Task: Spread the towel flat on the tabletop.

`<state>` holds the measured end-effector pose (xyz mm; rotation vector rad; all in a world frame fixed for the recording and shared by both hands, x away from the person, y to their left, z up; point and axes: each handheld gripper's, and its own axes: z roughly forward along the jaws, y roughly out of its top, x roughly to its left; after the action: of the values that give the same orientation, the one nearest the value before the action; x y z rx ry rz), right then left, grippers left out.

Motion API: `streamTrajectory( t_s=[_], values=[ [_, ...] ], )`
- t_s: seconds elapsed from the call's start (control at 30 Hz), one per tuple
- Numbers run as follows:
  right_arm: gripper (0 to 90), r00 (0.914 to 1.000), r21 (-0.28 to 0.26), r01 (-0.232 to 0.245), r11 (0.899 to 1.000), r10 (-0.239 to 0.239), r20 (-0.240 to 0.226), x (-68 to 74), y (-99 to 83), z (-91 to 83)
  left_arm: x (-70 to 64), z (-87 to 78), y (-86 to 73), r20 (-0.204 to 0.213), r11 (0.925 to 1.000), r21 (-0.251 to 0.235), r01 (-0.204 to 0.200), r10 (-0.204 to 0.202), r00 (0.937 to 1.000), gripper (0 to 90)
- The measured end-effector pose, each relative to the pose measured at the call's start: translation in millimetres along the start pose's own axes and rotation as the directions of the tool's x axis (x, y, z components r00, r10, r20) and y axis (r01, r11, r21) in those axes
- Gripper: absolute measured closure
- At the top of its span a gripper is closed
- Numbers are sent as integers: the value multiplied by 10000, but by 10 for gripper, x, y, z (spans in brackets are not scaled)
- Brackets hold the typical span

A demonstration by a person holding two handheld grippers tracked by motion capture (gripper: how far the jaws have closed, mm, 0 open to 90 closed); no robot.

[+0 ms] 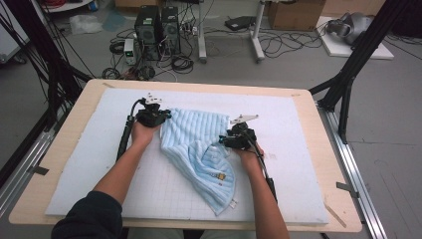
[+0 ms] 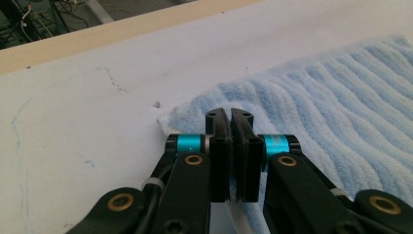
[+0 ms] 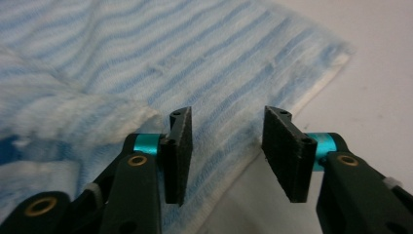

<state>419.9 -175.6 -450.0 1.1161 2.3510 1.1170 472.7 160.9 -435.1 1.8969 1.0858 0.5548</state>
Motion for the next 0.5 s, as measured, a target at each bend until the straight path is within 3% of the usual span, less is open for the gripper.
streamTrajectory(
  t_s=[0.07,0.13,0.23,0.27,0.33,0.4,0.47,0.5],
  values=[
    [827,9998,49,218,9998,-218,-37,-17,34,13,19,3,-9,17,10000,-1,89,-89,10000,859],
    [861,9993,168,346,9993,-348,118,-42,69,34,22,3,-12,98,9999,-22,170,-169,9998,859],
    [868,9944,276,466,9985,-490,932,-82,128,72,-5,1,-5,200,9998,-116,167,-165,9997,845],
    [869,9905,223,409,9989,-435,1307,-115,153,80,-15,-1,2,149,9996,-121,237,-235,9996,800],
    [868,9756,-3,173,9999,-168,2189,-212,209,73,-14,-13,8,211,9975,-129,689,-686,9974,610],
    [868,9507,-374,-327,9988,427,3070,-328,255,32,-11,-41,7,473,9973,-6,736,-735,9962,522],
    [861,9342,-650,-917,9937,1085,3399,-442,266,-8,-13,-82,2,633,9973,23,739,-739,9953,489],
    [845,9340,-766,-1145,9905,1335,3315,-480,257,-23,-7,-103,5,827,9964,89,845,-849,9930,466]
  ],
)
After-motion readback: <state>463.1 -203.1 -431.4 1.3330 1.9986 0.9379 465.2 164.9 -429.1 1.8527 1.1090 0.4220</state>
